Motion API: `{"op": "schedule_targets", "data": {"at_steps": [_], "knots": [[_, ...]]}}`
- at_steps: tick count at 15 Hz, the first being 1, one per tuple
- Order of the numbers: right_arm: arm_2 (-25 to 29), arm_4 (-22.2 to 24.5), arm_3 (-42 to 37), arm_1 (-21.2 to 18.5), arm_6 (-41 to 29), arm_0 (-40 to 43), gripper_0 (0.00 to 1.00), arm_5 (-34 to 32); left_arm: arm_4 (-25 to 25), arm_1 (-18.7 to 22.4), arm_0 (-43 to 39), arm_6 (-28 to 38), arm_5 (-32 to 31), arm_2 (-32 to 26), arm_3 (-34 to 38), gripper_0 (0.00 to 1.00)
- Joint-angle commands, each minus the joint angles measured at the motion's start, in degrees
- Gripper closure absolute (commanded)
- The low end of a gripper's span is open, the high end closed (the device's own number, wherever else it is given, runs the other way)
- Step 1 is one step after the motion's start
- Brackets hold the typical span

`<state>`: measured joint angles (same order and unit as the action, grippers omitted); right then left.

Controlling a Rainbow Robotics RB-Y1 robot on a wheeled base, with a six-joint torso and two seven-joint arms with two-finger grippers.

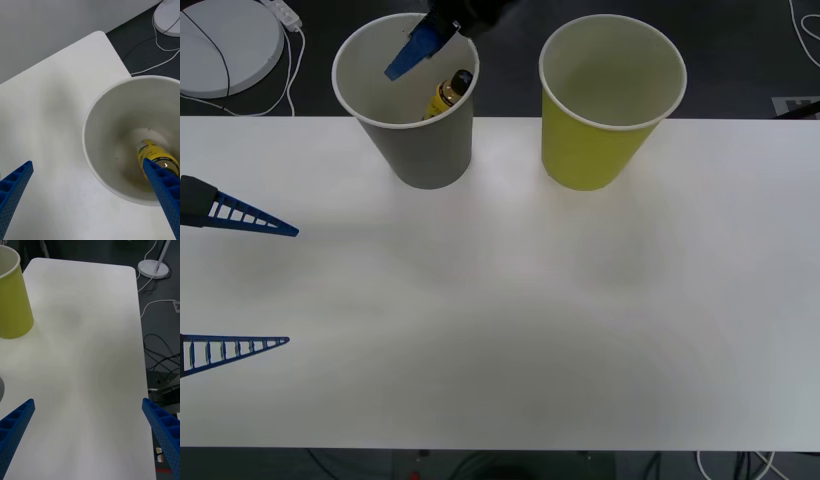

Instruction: Put the can into the green bin and the plastic bottle into the gray bin

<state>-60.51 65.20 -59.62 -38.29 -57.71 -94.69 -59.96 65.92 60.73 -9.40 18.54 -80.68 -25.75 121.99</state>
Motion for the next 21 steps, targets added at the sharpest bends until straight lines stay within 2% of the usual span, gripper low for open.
{"op": "schedule_targets", "data": {"at_steps": [1,6,10,14,21], "knots": [[1.7,-0.7,-4.0,-2.8,1.5,2.8,0.00,0.0,0.0,0.0,0.0,0.0,0.0,0.0,0.0,0.00],[4.0,-3.8,-11.8,-8.7,4.9,8.1,0.00,0.5,0.0,0.0,0.0,0.0,0.0,0.0,0.0,0.00],[4.6,-9.5,-16.7,-14.2,12.1,12.4,0.00,0.9,0.0,0.0,0.0,0.0,0.0,0.0,0.0,0.00],[6.7,-13.1,-22.7,-20.1,19.5,18.1,0.00,0.9,0.0,0.0,0.0,0.0,0.0,0.0,0.0,0.00],[13.7,-19.0,-32.1,-29.6,32.7,31.8,0.00,0.9,0.0,0.0,0.0,0.0,0.0,0.0,0.0,0.00]]}}
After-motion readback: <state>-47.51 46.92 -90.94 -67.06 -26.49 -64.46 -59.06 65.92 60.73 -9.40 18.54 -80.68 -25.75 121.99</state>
